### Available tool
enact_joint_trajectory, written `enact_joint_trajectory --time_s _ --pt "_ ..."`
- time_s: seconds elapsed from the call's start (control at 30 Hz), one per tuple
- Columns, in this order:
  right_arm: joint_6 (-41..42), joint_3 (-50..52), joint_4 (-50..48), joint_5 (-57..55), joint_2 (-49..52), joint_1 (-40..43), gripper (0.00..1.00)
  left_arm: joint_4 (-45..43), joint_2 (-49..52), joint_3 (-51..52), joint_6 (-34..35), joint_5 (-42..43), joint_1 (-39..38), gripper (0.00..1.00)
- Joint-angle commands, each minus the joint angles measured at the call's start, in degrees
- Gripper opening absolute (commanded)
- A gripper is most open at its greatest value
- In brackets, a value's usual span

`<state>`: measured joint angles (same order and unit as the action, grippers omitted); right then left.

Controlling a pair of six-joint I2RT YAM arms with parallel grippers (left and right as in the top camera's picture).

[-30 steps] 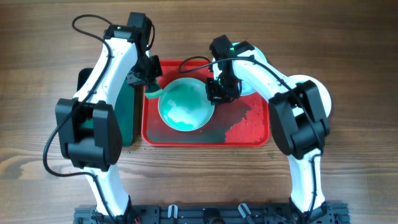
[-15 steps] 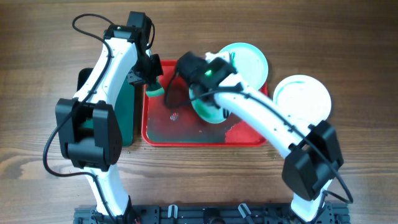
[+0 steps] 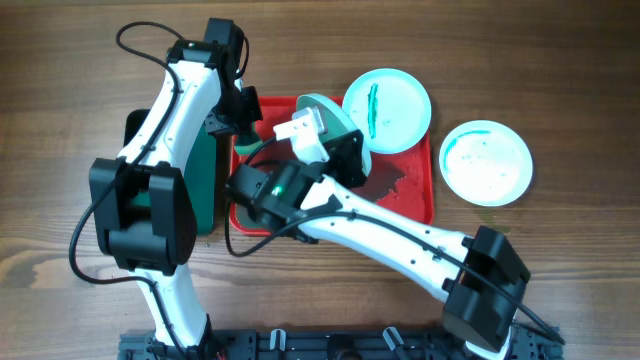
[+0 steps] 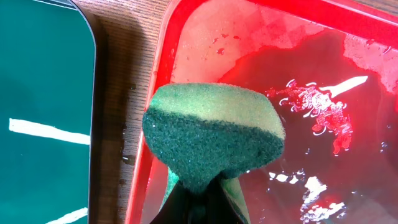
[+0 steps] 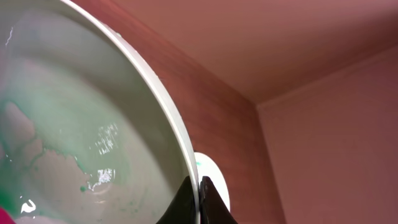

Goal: Clean dirty plates on tray and stack at the side
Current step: 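Lift the plate with the right gripper and stack it on the cleaned plate, then grasp the last plate's rim with the right gripper and tilt it up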

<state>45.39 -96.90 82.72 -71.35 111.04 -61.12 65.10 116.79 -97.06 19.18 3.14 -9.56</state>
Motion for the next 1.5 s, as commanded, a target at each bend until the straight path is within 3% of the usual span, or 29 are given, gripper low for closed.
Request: enact_joint_trajectory --time_s 0.0,0.07,0.2,0.3,0.43,0.6,0.83,0.93,1.0,1.03,1.2,1.27,1.47 --pt "5.66 -0.11 0.96 -1.16 -2.32 -0.61 0.04 -0.11 -1.18 -0.68 -0.96 0.9 0.2 0.04" --pt "7.06 -0.11 -0.59 11.72 -2.32 2.12 0.04 -0.13 -1.18 -0.68 -0.96 0.9 0.2 0.04" --pt "-12.15 -0.11 -10.54 36.54 -2.34 10.6 0.04 -0.13 -1.18 -0.68 -0.96 0.9 0.2 0.05" --pt "-20.2 -0.11 -13.31 50.97 -5.18 19.12 0.04 -0.13 -1.18 -0.68 -0.96 0.9 0.2 0.06" --pt "-31.28 -0.11 -12.76 68.13 -11.34 37.79 0.04 -0.15 -1.18 -0.68 -0.96 0.9 0.2 0.06" --pt "-32.98 1.92 -9.81 72.35 -13.18 63.63 0.04 -0.15 -1.18 -0.68 -0.96 0.9 0.2 0.07" --pt "-28.37 23.98 -23.91 75.38 -13.11 82.95 0.04 -0.28 -1.18 -0.68 -0.96 0.9 0.2 0.06" --pt "-24.24 34.82 -35.82 75.06 -13.11 84.04 0.06 -0.57 -1.18 -0.68 -0.96 0.9 0.2 0.06" --pt "-25.46 36.22 -38.12 78.34 -13.11 83.73 0.26 -0.59 -1.18 -0.68 -0.94 0.9 0.2 0.06" --pt "-27.67 36.09 -38.62 80.32 -13.14 83.41 0.31 -0.59 -1.18 -0.68 -0.94 0.92 0.2 0.06" --pt "-31.45 21.0 -28.65 83.97 -13.94 73.42 0.34 -1.51 -1.18 -0.68 -0.96 0.92 -0.07 0.06" --pt "-27.54 19.28 -32.39 84.35 -13.86 65.33 0.44 -1.49 -1.18 -0.68 -0.94 0.92 -0.07 0.06" --pt "-10.27 20.65 -38.6 72.91 -6.95 50.86 0.44 -1.49 -1.18 -0.68 -0.94 0.92 -0.07 0.06"
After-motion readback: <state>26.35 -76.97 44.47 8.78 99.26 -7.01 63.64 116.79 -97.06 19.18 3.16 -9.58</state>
